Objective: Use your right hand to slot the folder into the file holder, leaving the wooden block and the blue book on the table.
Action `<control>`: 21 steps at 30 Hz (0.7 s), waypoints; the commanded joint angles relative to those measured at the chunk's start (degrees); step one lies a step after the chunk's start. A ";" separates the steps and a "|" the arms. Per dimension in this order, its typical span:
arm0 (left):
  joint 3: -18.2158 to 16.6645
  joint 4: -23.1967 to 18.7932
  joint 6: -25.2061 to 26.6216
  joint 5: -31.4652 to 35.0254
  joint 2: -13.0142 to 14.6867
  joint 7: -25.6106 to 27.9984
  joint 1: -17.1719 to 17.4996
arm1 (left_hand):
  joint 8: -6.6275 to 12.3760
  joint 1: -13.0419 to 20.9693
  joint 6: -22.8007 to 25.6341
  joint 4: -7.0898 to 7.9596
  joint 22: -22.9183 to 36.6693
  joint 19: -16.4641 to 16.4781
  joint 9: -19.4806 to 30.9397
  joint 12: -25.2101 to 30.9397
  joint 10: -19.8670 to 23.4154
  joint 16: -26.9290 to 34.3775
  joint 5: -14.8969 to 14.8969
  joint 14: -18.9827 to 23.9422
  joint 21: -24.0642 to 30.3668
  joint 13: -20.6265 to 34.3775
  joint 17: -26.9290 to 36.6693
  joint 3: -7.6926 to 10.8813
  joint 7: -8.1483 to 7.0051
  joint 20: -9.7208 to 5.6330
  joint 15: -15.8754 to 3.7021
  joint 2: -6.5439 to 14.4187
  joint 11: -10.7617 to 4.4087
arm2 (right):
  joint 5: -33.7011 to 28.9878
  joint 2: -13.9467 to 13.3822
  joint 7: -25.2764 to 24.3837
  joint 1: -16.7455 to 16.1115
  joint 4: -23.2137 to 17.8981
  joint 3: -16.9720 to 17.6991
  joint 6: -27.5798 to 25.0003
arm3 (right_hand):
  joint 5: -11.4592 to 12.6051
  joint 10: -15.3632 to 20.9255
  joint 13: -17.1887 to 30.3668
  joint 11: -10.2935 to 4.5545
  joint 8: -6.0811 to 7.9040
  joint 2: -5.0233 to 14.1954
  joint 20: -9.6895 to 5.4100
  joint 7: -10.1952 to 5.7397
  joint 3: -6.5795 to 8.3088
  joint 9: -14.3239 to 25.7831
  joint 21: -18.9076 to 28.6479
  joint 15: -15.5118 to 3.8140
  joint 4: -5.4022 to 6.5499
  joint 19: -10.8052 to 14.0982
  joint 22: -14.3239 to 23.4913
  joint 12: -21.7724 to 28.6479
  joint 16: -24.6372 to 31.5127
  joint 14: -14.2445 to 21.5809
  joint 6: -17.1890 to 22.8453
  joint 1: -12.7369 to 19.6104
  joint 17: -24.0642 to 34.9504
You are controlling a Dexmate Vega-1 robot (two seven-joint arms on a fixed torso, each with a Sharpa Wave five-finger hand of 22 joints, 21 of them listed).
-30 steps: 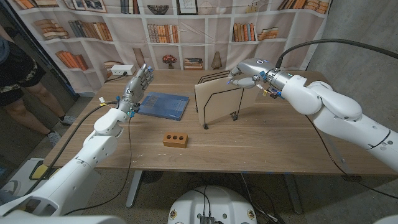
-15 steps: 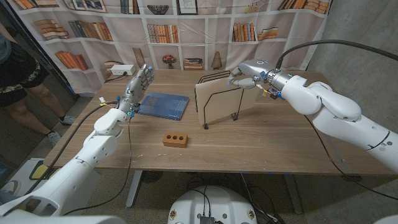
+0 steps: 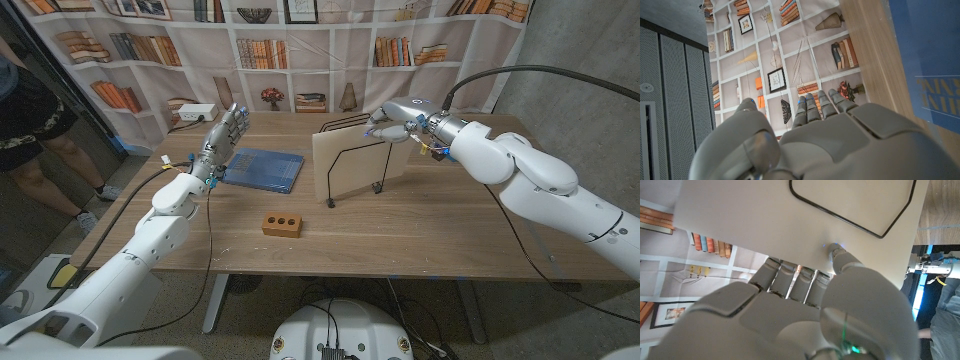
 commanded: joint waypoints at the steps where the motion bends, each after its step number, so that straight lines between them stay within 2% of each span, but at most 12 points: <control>1: -0.06 1.06 -0.66 -0.48 -0.33 -0.82 -0.16 | -0.28 0.44 0.51 -0.12 0.19 0.45 0.27 -0.04 0.31 -0.17 -0.11 0.67 -0.14 0.33 0.27 -0.13 0.07 0.05 -0.09 -0.01 -0.15 | -0.26 0.26 -0.13 0.39 -0.78 -0.82 -1.23 | 0.11 0.29 0.10 0.17 0.18 0.33 -8.51 -0.99 0.08 0.06 0.46 -6.34 -0.41 -0.11 0.18 0.12 -0.05 -0.19 1.35 -0.15 0.33; 11: -0.36 0.54 -0.65 -0.57 0.05 -0.64 0.42 | -0.29 0.46 0.50 -0.11 0.19 0.43 0.27 -0.07 0.24 -0.17 -0.11 0.68 -0.15 0.33 0.27 -0.15 0.05 0.11 -0.05 0.00 -0.20 | -0.21 0.51 -0.09 0.62 0.17 -1.75 -1.48 | 0.06 0.23 0.09 0.16 0.09 0.37 -8.55 -0.93 0.21 -0.01 0.46 -6.41 -0.55 -0.20 0.17 0.08 -0.07 -0.28 1.43 -0.21 0.35; 21: -0.73 0.08 -0.86 -0.62 0.25 -0.31 0.94 | -0.27 0.48 0.55 -0.09 0.19 0.45 0.27 -0.02 0.37 -0.17 -0.10 0.69 -0.14 0.33 0.27 -0.16 0.01 0.09 0.01 0.03 -0.17 | -0.46 0.45 -0.45 0.34 -0.11 -2.13 -1.59 | -0.04 -0.83 0.13 0.21 -0.84 0.38 -8.62 -1.05 0.42 -0.27 0.35 -6.30 -0.76 -0.71 0.16 -0.36 -0.33 -1.03 -0.24 -0.41 0.39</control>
